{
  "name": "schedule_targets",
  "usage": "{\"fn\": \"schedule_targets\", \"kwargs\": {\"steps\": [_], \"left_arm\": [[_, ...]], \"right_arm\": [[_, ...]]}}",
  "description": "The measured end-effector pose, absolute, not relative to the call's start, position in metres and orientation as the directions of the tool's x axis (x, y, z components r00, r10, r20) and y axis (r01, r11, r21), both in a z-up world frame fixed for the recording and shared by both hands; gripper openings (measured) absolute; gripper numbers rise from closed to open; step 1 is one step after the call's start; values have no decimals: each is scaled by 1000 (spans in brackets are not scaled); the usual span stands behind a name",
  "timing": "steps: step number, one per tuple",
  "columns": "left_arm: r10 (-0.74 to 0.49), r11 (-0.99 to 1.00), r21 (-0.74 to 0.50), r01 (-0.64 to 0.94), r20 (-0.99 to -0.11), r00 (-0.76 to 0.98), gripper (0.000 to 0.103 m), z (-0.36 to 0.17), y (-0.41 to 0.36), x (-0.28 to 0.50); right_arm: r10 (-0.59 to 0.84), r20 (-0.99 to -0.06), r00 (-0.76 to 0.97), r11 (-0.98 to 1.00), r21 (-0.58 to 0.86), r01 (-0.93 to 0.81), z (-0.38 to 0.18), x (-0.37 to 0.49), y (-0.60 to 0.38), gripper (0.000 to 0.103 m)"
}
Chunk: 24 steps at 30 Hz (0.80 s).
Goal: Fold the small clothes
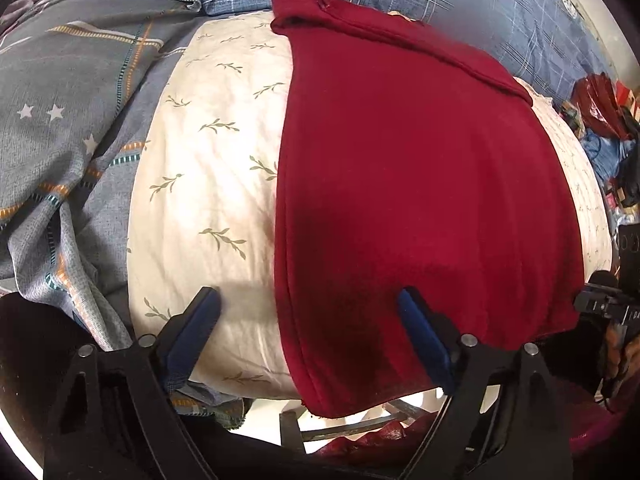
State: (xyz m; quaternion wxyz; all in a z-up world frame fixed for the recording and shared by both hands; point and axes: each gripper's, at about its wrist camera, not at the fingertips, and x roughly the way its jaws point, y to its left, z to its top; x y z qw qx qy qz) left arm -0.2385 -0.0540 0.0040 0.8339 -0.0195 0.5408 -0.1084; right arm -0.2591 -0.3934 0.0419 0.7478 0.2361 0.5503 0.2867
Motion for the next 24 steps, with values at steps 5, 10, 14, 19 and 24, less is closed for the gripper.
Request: {"fn": "schedule_targets", "kwargs": {"steps": [5,10,14,19,24], "left_arm": [[-205,974,-140,180,-881,427,83,0,-59,-240],[-176,981,-117,158,-880,441,21,10,-50,-238],[-254,966,-205,159,-876,409,4,17,-40,-233],[-237,963,-166,211,-896,376,7,15,-48,-234],[-258,956,-192,223,-910,324,29,10,-49,-236]], "right_arm": [[748,-634,197,662,736,-144,31,-261,-391,32],[708,-673,213,706,665,-245,46,-260,-372,8],[701,-661,269,712,625,-319,70,-257,-368,7],[688,-671,278,723,600,-342,75,-254,-370,7],[703,-673,232,711,653,-262,55,-252,-373,13]]}}
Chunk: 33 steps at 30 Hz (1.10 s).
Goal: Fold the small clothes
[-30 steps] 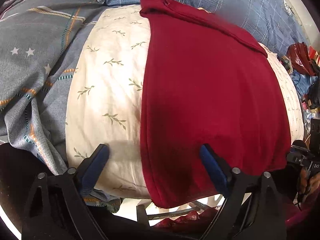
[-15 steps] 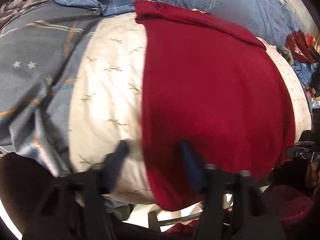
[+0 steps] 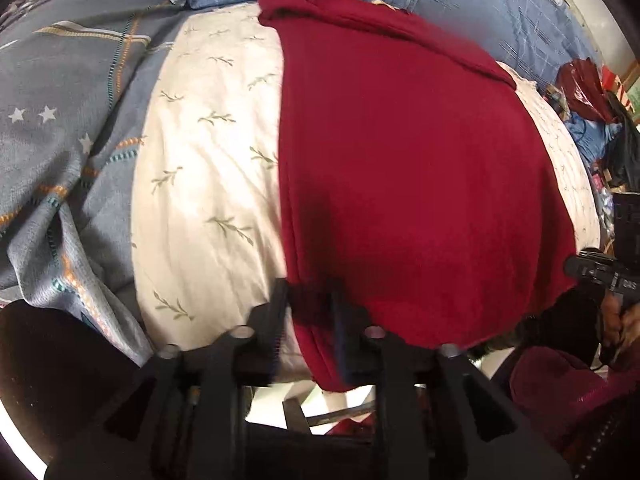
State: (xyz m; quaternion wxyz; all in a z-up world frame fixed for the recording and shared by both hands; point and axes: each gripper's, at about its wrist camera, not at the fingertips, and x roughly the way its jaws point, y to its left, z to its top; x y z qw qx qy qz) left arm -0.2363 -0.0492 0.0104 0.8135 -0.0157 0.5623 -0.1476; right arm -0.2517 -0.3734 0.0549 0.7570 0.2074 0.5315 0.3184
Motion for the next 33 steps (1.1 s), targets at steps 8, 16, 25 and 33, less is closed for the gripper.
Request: {"fn": "schedule_targets", "kwargs": {"steps": [8,16,25,33], "left_arm": [[-231,952,-139,274,-913,338,68,9,-75,-237],[-269,955,-203,214,-897,351,5,15,-56,-227],[-392,917,-309,251,-814,430,4,62,-47,-215],[-343,939,-264,220,-746,571,4,90,-45,-178]], "right_arm": [[736,-643,213,677,710,-195,38,-246,-373,18],[736,-636,232,677,683,-273,50,-249,-372,9],[745,-577,333,666,670,-329,92,-245,-383,6],[677,-532,508,721,616,-317,128,-212,-399,6]]}}
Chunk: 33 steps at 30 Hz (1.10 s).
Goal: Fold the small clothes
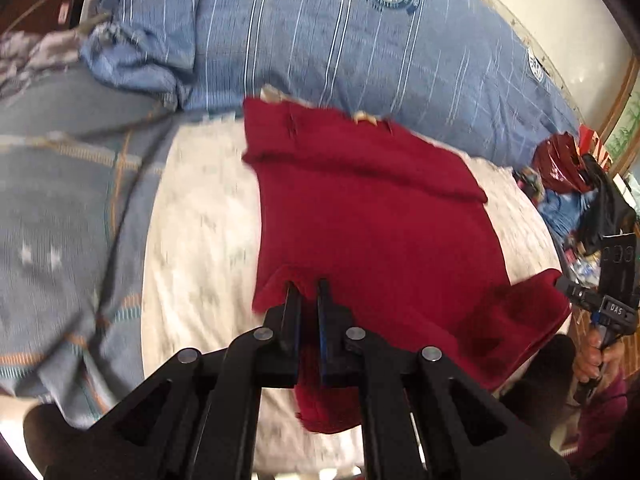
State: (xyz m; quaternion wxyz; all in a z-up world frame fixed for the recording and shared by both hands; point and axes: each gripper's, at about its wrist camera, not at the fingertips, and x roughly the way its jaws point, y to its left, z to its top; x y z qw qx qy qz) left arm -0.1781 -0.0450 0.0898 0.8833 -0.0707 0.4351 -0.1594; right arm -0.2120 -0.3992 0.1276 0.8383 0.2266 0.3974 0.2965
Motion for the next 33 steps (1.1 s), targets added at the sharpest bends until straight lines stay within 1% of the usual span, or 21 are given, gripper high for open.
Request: {"fn": "schedule_targets", "kwargs": {"steps": [6,12,14,21,33], "left_arm": [[-295,955,-216,201,-693,658,4,103,-54,-144],[-282,959,-227,172,-682,675,4,104,-58,-111],[-276,960,-225,164,-685,674,4,102,-59,-98],[-237,971,-182,153,-682,692,4,105,-71,-75],[-207,978,-133,158,-660,723,4,120,-88,-48]], "right_arm": [[586,-516,625,769,597,-228,135,-170,-415,6],[509,-499,701,803,569,-177,141,-144,-428,5],[507,-487,711,796,580,-169,142,-137,-430,5],[464,-499,732,822,551,-146,145,-107,-430,5],[431,-500,751,824,557,-102,143,-74,-448,5]]}}
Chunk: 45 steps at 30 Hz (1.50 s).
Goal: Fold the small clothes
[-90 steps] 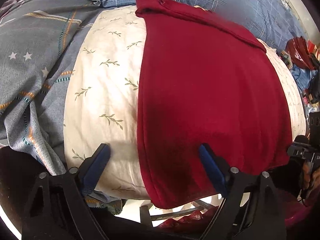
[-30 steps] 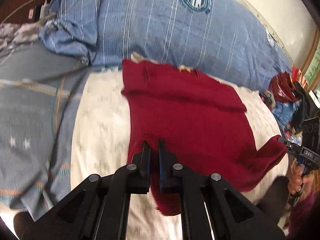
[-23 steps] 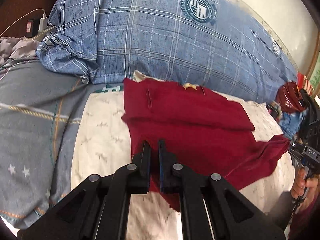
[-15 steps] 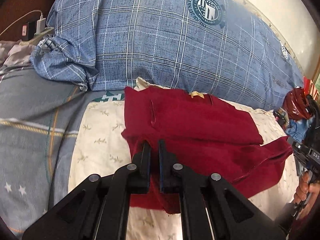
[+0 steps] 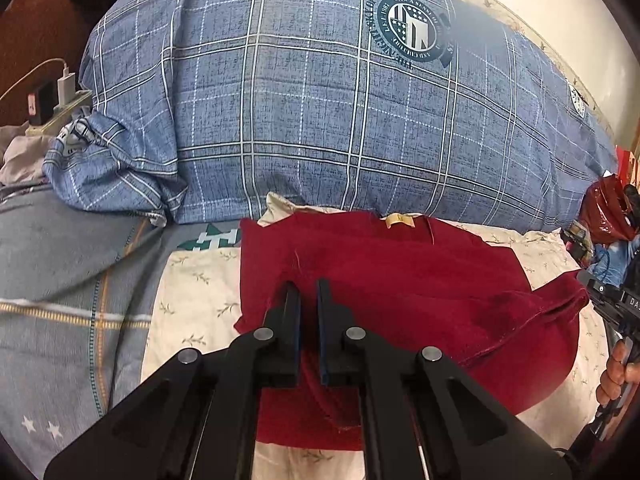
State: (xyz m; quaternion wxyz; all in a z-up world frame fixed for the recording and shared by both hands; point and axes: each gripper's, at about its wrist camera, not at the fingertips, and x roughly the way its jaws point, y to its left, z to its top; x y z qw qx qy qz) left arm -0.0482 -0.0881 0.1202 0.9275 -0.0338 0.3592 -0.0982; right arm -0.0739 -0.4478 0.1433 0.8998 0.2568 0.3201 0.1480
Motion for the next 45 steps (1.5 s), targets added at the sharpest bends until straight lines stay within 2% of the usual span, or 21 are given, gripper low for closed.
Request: {"fn": "schedule_targets", "kwargs": {"steps": [16,21,28,31,32,34,35,36,37,39,41,42,43,45], "left_arm": [[-175,984,-100,147,-675,717,4,120,-103,2],[-160,987,-92,135,-705,691,4,103,-112,37],[-156,988,-133,83,-770,618,5,63,-115,82],[-170,984,-164,66,-775,608,5,56,-115,93],[-176,983,-170,68,-774,608,6,56,-115,95],[-195,979,-186,79,-776,600,6,56,-116,99],[-209,977,-198,84,-781,589,7,55,-115,100],[-220,974,-208,88,-783,582,8,55,-114,100],[-233,971,-219,93,-784,575,12,56,-112,100],[-267,962,-246,114,-783,562,28,60,-109,98],[-267,962,-247,117,-756,598,82,71,-103,90],[-243,967,-236,100,-721,649,86,79,-99,82],[-230,968,-233,91,-688,689,86,85,-95,76],[-230,969,-226,101,-675,701,86,93,-92,72]], "right_arm": [[399,-507,764,837,542,-77,145,-26,-455,5],[386,-540,748,833,553,-31,127,3,-461,5],[381,-606,698,818,573,51,90,54,-478,8],[382,-607,697,827,561,35,85,67,-482,9],[385,-607,695,830,557,26,87,68,-481,12],[360,-628,690,849,527,38,95,64,-480,35],[338,-621,707,854,518,47,101,57,-482,50],[324,-592,738,853,520,43,109,47,-487,53],[317,-570,758,852,522,36,116,38,-490,54],[320,-565,760,865,501,8,129,24,-487,53],[353,-571,742,881,469,-58,134,12,-472,52],[374,-581,723,884,458,-89,133,10,-463,50],[407,-604,686,886,444,-135,129,10,-449,50],[429,-650,627,893,408,-189,117,13,-424,49]]}}
